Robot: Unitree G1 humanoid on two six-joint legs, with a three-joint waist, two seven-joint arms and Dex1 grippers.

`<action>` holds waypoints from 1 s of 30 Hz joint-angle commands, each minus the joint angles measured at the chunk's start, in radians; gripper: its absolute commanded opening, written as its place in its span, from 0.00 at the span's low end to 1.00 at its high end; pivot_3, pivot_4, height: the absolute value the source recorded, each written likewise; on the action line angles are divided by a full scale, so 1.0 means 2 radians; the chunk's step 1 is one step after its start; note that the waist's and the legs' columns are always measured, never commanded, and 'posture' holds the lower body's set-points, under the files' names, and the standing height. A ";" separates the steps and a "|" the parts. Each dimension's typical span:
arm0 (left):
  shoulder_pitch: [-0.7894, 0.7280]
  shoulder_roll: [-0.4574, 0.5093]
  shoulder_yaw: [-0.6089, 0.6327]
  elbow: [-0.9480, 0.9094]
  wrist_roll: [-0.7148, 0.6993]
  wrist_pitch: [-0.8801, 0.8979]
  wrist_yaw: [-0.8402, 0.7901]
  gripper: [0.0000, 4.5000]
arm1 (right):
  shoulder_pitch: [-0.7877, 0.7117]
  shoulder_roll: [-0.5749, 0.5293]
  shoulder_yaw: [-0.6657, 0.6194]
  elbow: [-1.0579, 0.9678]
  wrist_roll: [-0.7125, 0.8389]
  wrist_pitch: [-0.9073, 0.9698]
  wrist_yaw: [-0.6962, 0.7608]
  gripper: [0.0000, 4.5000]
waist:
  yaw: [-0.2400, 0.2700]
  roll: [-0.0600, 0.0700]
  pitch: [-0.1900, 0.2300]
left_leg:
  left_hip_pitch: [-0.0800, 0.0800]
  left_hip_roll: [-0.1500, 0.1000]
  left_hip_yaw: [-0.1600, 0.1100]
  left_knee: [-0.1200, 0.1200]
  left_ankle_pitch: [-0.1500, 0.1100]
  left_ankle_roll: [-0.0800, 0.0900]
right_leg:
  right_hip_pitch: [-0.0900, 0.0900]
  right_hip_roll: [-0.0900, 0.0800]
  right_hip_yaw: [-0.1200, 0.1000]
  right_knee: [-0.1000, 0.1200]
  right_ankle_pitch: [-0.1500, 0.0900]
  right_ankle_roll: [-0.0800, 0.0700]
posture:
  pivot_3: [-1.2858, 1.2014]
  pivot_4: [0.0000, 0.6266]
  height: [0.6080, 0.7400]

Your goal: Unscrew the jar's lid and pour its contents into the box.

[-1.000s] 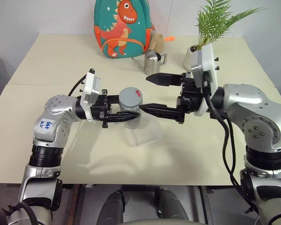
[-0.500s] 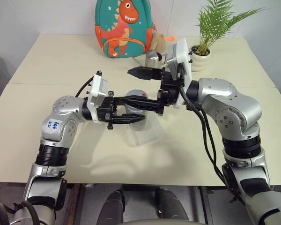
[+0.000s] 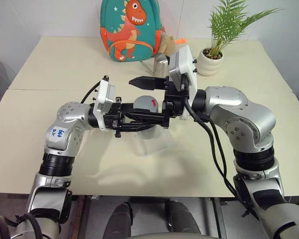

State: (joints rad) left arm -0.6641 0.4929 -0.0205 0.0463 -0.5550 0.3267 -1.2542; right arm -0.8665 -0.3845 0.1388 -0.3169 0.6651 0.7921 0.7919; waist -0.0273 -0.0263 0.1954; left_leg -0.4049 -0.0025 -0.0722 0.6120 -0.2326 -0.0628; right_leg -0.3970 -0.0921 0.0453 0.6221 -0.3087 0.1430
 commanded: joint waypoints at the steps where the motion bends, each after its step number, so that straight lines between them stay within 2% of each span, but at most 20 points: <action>1: -0.014 -0.002 0.000 -0.012 -0.001 -0.007 -0.003 0.44 | 0.004 -0.002 0.003 -0.013 -0.007 -0.007 -0.001 0.99 | 0.000 0.000 0.000 | 0.000 0.000 0.000 0.000 0.000 0.000 | 0.000 0.000 0.000 0.000 0.000 0.000 | 0.52 0.24 1.00; 14: -0.009 -0.002 0.003 -0.017 0.000 -0.006 -0.003 0.44 | 0.002 -0.013 -0.010 0.006 -0.032 -0.015 0.002 0.99 | 0.000 0.000 0.000 | 0.000 0.000 0.000 0.000 0.000 0.000 | 0.000 0.000 0.000 0.000 0.000 0.000 | 0.52 0.24 1.00; 30: -0.013 0.004 0.005 -0.011 0.001 -0.006 -0.001 0.44 | 0.038 -0.077 -0.053 -0.038 -0.014 0.020 -0.023 0.99 | 0.000 0.000 0.000 | 0.000 0.000 0.000 0.000 0.000 0.000 | 0.000 0.000 0.000 0.000 0.000 0.000 | 0.52 0.24 1.00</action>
State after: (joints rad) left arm -0.6641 0.4901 -0.0208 0.0526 -0.5406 0.3276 -1.2351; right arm -0.7978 -0.5109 0.0985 -0.3880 0.6492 0.8258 0.7852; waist -0.0276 -0.0263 0.1954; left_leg -0.4050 -0.0025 -0.0722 0.6119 -0.2327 -0.0627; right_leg -0.3971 -0.0921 0.0454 0.6219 -0.3087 0.1430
